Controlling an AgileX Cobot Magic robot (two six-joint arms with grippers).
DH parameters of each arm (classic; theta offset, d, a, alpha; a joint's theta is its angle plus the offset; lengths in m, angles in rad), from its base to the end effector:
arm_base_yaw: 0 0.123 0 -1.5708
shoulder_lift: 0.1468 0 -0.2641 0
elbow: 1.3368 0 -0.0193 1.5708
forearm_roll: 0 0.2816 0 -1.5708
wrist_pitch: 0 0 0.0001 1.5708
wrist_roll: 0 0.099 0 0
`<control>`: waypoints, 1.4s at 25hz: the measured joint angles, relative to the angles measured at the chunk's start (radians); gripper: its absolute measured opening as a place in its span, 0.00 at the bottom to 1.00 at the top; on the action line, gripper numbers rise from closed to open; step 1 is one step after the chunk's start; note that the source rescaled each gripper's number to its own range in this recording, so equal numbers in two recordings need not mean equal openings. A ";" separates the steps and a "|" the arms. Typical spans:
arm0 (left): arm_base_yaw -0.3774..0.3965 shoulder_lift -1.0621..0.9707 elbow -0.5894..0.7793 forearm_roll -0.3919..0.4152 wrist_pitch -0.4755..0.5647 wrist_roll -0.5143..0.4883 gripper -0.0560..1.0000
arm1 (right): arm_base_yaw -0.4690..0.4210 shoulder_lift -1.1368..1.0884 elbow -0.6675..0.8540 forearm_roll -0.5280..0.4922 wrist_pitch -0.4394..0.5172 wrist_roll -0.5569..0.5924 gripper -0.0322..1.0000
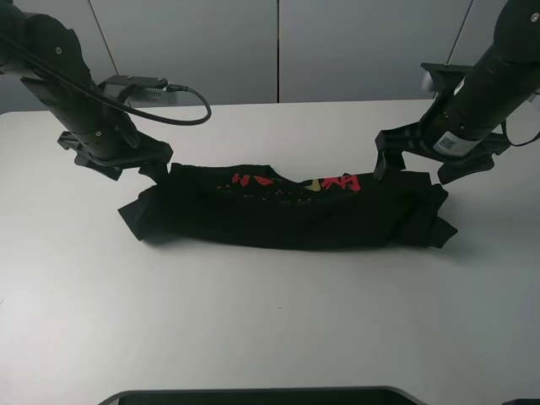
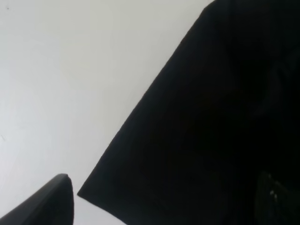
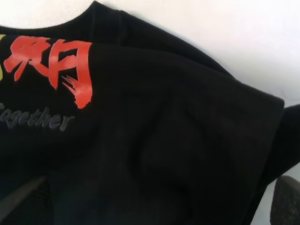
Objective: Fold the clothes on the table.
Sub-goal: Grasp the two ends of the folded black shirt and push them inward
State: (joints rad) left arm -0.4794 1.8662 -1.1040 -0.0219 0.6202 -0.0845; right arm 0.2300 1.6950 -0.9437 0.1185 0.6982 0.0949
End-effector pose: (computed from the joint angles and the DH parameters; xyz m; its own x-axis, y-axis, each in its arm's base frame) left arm 0.3293 -0.1726 0.1055 -0.8967 0.3510 -0.2696 0.3746 0.9263 -0.0400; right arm 0.3147 0.0814 0.1226 -0.9804 -0.0403 -0.1930 -0.0628 0.9917 0.1119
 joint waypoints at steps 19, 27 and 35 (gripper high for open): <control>0.000 0.109 0.000 -0.007 -0.055 0.031 0.99 | 0.000 0.193 -0.002 -0.204 -0.016 0.193 1.00; 0.000 0.142 0.000 -0.007 -0.083 0.032 0.99 | 0.000 0.230 -0.006 -0.207 -0.040 0.196 1.00; 0.000 0.143 0.000 -0.007 -0.089 0.034 0.99 | 0.000 0.246 -0.010 -0.208 -0.052 0.196 1.00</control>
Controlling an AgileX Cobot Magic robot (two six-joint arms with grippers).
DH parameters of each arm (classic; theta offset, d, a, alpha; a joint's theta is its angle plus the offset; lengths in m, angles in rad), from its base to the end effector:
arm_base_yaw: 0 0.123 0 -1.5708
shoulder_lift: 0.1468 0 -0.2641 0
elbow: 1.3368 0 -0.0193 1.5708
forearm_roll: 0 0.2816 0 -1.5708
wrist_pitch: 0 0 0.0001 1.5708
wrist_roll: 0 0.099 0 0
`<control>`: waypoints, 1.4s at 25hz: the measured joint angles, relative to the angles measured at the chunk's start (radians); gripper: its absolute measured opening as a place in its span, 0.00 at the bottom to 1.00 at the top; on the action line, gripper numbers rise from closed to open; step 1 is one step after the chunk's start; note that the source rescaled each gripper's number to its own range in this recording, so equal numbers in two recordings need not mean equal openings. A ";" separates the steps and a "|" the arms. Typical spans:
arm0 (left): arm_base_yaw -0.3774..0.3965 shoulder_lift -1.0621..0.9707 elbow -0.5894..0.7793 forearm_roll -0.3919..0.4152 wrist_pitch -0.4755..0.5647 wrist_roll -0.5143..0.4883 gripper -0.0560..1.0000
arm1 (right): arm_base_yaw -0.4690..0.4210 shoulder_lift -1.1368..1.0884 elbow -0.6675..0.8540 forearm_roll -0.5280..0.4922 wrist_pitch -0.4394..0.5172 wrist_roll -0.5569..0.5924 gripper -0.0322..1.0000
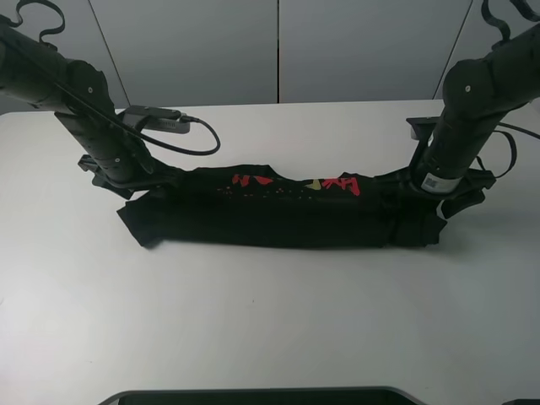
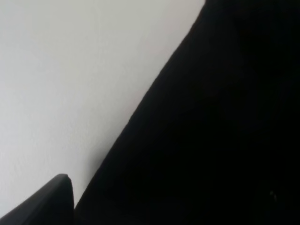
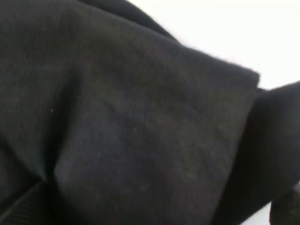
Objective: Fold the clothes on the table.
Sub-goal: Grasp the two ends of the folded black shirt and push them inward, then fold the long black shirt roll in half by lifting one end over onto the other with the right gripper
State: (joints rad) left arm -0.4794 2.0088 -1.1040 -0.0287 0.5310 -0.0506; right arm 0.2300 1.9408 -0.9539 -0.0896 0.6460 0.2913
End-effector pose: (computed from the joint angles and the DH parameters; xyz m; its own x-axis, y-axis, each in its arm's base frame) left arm 0.3314 -0.1739 0.0544 -0.8979 0.3819 -0.2189 0.3976 0.9171 -0.0307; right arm 0.3160 0.0685 0.0453 -0.9992 -0.0105 -0.0381 -0.0087 0.9989 -0.0467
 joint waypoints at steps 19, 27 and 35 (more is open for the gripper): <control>0.000 0.000 0.000 0.000 0.000 0.020 0.99 | 0.001 0.019 -0.010 0.052 -0.017 -0.012 0.23; 0.000 0.000 0.000 0.000 0.000 0.022 0.99 | 0.001 -0.002 -0.009 0.090 0.019 -0.092 0.23; 0.000 0.000 0.000 0.000 0.010 0.024 0.99 | 0.001 -0.138 -0.001 0.108 0.093 -0.115 0.23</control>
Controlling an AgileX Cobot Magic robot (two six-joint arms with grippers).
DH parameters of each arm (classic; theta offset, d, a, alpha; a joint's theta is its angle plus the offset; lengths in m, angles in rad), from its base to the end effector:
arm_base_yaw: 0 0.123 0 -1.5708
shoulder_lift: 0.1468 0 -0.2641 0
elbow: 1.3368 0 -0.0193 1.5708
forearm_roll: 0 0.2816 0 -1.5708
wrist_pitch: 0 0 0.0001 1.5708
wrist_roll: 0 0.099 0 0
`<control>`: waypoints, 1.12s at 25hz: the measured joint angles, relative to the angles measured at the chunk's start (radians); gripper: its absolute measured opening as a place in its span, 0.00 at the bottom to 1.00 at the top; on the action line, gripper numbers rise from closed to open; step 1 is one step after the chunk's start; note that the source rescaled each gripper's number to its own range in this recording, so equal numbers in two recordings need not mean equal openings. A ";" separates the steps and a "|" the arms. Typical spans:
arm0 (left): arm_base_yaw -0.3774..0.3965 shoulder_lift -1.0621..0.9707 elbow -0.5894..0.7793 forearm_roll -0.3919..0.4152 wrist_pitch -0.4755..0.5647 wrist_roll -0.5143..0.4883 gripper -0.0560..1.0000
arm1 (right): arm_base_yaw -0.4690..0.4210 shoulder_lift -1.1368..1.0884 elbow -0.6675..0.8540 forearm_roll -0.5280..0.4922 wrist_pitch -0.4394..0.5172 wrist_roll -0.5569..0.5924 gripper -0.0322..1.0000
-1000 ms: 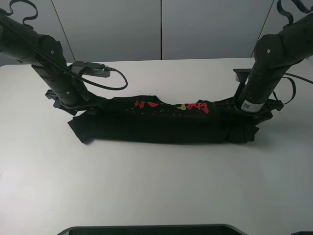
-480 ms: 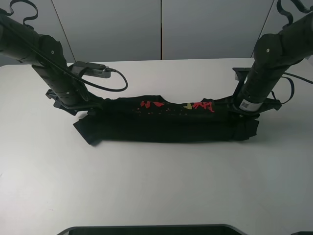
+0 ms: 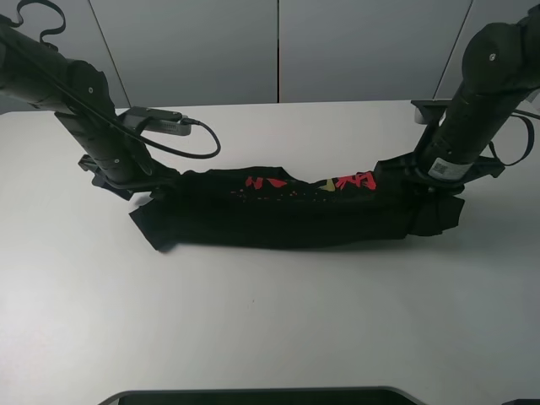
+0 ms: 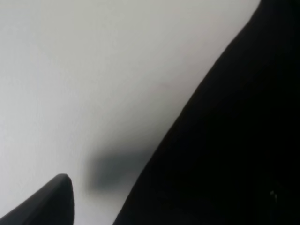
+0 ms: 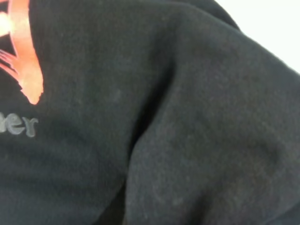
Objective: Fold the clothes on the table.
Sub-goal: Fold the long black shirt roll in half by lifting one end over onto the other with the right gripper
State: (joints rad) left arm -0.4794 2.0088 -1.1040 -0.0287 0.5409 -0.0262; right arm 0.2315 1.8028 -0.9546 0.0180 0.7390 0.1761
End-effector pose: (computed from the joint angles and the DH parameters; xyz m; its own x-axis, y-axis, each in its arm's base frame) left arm 0.3305 -0.1735 0.0542 -0.8898 0.4053 -0.2099 0.4193 0.9075 -0.0251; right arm 0.3129 0.0750 0.0894 -0.9969 -0.0416 -0.0673 -0.0433 0.9987 0.0252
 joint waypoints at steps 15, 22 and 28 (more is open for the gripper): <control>0.000 0.000 0.000 0.000 0.000 0.001 0.99 | -0.002 -0.103 -0.137 0.667 0.200 -0.451 0.23; 0.000 0.000 0.000 -0.004 0.002 0.004 0.99 | 0.050 -0.104 -0.138 0.886 0.186 -0.578 0.23; 0.000 0.000 0.000 -0.010 0.002 0.006 0.99 | 0.211 -0.029 -0.139 0.935 0.065 -0.586 0.23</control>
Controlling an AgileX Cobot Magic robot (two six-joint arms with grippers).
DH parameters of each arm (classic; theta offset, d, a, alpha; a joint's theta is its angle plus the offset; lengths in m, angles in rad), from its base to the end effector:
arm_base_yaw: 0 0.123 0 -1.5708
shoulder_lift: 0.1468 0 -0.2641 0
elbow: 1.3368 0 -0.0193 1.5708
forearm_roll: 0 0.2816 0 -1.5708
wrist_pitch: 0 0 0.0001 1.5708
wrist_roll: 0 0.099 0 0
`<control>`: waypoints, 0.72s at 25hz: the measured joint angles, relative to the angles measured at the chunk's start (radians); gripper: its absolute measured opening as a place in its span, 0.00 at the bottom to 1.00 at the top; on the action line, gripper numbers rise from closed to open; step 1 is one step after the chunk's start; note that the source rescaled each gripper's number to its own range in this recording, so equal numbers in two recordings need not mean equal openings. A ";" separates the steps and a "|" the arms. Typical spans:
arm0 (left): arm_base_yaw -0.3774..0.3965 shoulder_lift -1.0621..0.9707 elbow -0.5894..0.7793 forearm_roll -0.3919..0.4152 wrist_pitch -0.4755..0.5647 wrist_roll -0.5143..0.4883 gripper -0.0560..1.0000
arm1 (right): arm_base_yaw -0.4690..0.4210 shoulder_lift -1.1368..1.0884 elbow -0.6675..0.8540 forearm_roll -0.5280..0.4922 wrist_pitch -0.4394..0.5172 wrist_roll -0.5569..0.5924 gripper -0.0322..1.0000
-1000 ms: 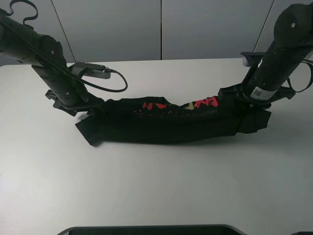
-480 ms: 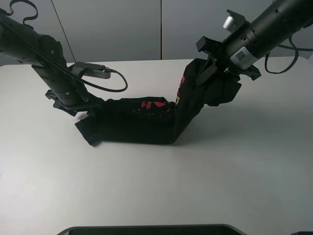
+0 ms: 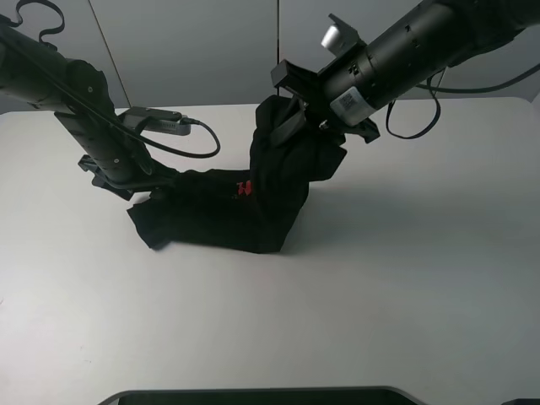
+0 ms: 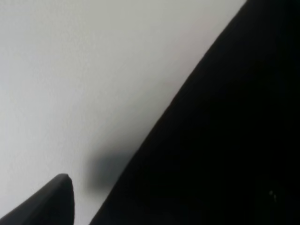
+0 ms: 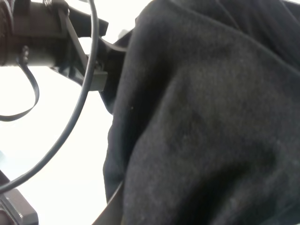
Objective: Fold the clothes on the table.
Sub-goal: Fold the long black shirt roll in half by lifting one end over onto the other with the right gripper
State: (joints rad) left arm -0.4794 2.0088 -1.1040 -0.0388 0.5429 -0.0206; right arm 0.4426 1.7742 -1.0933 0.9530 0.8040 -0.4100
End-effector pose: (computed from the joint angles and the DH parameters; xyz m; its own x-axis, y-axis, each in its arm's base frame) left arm 0.3301 -0.1738 0.0542 -0.8914 0.4028 -0.2077 0.4175 0.9081 -0.0308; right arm 0.3081 0.2104 0.1569 -0.9685 -0.1405 -0.2054 -0.2421 0.7226 0.6475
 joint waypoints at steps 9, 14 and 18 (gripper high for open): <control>0.000 0.000 0.000 -0.005 0.002 0.000 0.99 | 0.111 0.163 -0.002 0.106 -0.209 -0.027 0.23; 0.000 0.000 0.000 -0.009 0.002 0.000 0.99 | 0.143 0.223 -0.002 0.221 -0.239 -0.102 0.23; 0.000 0.000 0.000 -0.012 0.002 0.000 0.99 | 0.161 0.273 -0.002 0.330 -0.265 -0.173 0.23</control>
State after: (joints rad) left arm -0.4794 2.0088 -1.1040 -0.0510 0.5450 -0.0206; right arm 0.6034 2.0474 -1.0950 1.2826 0.5394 -0.5832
